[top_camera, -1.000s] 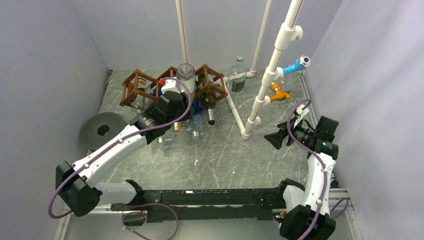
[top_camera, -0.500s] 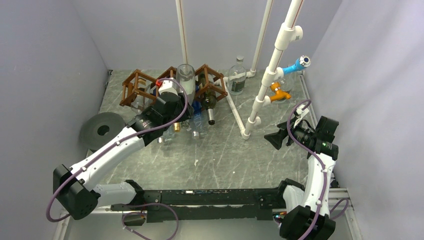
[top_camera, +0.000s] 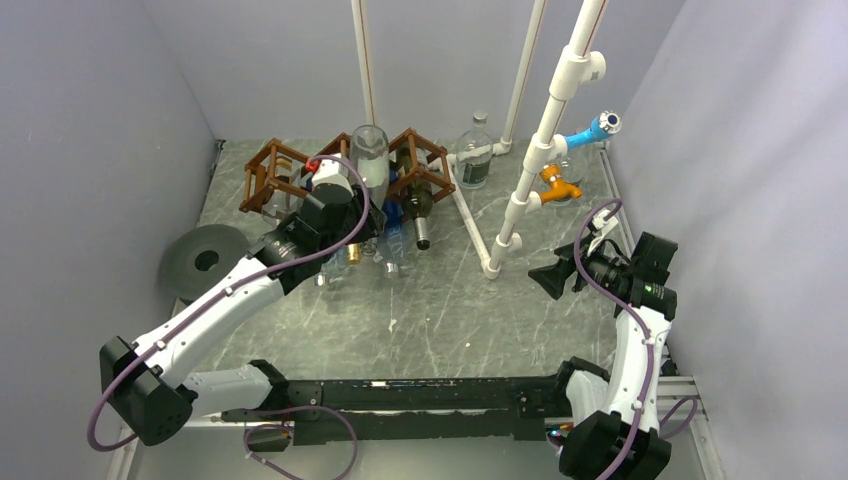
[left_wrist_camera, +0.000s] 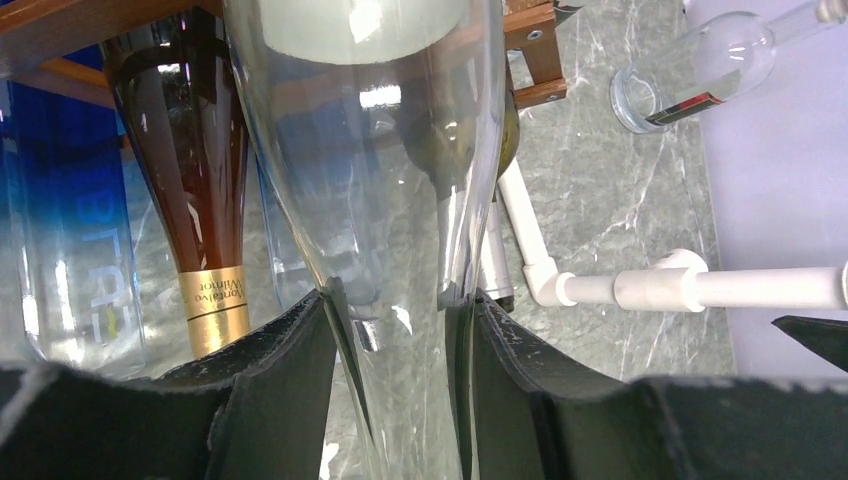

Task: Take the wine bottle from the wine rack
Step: Pick up the wine bottle from the wine rack.

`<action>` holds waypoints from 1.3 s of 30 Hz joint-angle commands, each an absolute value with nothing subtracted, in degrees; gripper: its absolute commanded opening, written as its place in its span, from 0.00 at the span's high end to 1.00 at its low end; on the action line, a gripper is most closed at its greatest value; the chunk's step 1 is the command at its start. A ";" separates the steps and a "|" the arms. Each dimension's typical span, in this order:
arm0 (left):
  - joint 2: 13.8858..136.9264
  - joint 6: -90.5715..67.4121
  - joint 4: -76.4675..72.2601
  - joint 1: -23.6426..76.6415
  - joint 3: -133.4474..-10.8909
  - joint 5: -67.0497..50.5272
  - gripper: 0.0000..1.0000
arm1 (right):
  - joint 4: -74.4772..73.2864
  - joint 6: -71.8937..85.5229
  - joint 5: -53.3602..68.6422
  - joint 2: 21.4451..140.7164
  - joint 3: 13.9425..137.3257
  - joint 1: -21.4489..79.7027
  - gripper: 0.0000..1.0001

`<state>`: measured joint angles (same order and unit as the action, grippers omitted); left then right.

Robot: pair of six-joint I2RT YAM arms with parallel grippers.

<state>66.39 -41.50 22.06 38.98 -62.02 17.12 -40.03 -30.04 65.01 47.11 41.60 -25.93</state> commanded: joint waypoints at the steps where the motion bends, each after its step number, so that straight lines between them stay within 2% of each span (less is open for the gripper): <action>1: 61.89 -41.54 6.00 38.82 -63.85 17.98 1.00 | -39.02 -31.51 65.86 46.45 41.84 -25.73 0.00; 39: 54.49 -45.54 7.18 38.80 -60.92 8.59 1.00 | -38.01 -30.77 65.56 45.95 41.34 -25.75 0.00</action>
<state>59.44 -45.71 21.02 38.96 -58.37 9.47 -39.97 -30.02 64.95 47.00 41.56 -25.93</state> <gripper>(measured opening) 0.498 0.994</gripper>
